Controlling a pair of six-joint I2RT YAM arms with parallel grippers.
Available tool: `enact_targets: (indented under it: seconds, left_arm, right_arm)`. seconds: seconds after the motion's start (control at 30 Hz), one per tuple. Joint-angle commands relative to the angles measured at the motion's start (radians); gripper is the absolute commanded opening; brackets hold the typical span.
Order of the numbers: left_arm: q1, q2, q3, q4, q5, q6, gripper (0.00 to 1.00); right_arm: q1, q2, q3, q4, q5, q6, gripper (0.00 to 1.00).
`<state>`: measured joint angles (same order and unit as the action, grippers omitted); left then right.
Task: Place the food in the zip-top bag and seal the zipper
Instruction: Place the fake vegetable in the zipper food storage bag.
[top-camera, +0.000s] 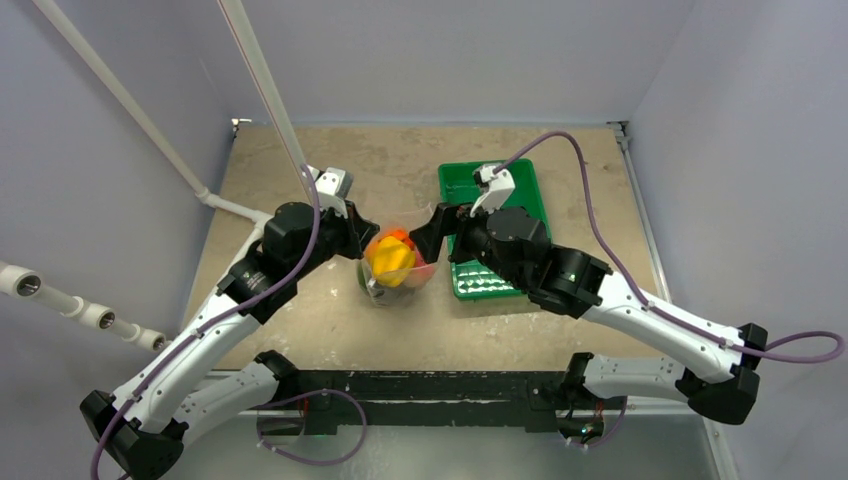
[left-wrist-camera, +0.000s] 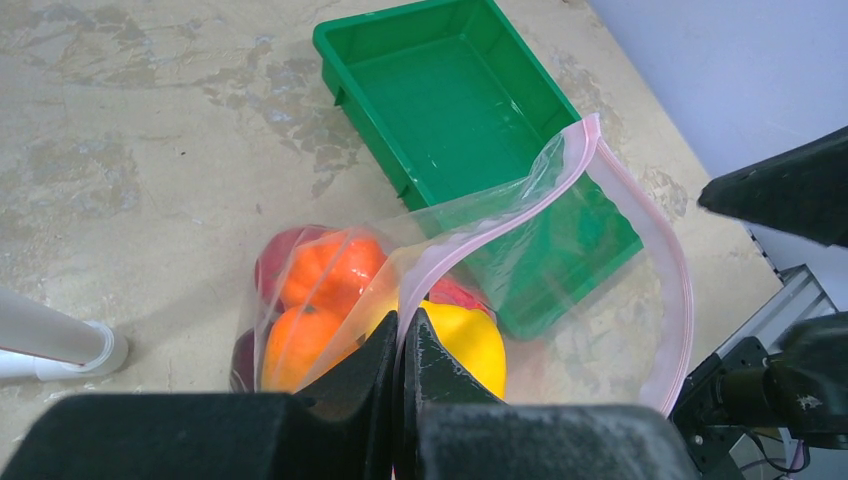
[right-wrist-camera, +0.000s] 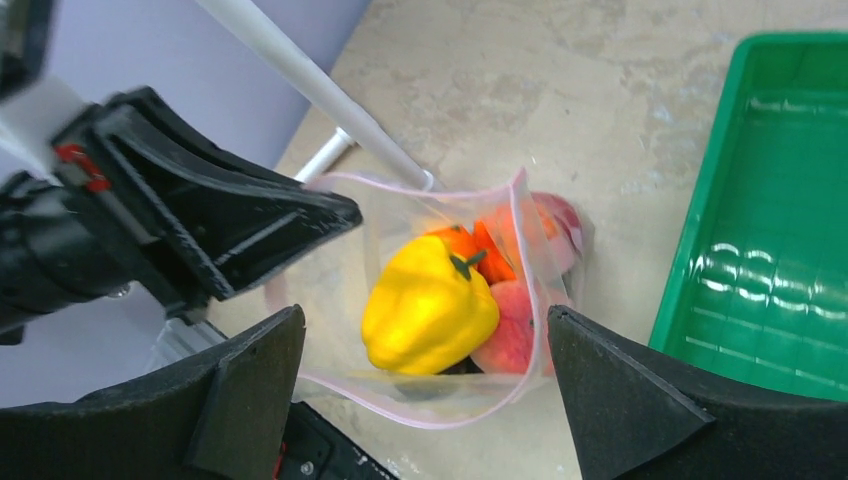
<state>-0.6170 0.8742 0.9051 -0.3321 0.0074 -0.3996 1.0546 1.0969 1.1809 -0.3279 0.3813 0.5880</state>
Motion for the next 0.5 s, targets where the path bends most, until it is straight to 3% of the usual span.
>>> enact_targets:
  seconds: [0.0,0.47]
  left_arm:
    - [0.004,-0.018,0.007,0.025,0.013,0.023,0.0]
    - [0.004,-0.015,0.006,0.022,0.013,0.017,0.0]
  right_arm:
    - [0.004,-0.025,-0.04,-0.037,0.032,0.087,0.89]
    - [0.005,0.078,-0.042,-0.181,0.101,0.225,0.47]
